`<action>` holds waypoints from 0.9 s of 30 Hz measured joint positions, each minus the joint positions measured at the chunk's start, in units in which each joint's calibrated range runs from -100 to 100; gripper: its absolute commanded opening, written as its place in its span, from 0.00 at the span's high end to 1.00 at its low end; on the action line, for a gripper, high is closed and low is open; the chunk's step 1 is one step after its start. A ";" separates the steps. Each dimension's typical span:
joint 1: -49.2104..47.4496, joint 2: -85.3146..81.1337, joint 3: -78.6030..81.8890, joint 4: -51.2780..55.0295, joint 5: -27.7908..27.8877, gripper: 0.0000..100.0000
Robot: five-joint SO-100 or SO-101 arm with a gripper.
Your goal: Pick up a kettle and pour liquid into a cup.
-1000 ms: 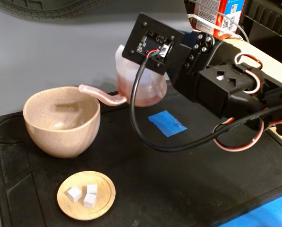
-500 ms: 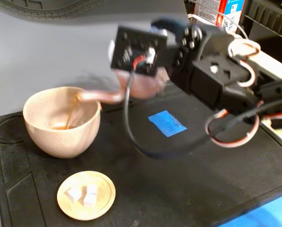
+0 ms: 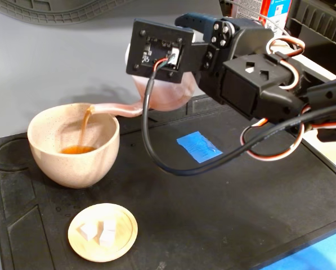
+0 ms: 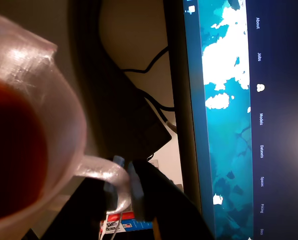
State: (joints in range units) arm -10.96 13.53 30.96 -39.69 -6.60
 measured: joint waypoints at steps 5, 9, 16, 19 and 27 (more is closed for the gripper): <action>0.00 0.00 0.00 0.00 1.00 1.00; 0.00 0.00 0.00 0.00 1.36 1.00; 0.08 0.00 0.00 0.00 1.36 1.00; 0.15 0.00 0.00 0.00 1.36 1.00; 1.66 0.00 0.00 0.26 -3.35 1.00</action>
State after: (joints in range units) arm -9.30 13.53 30.96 -39.43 -9.95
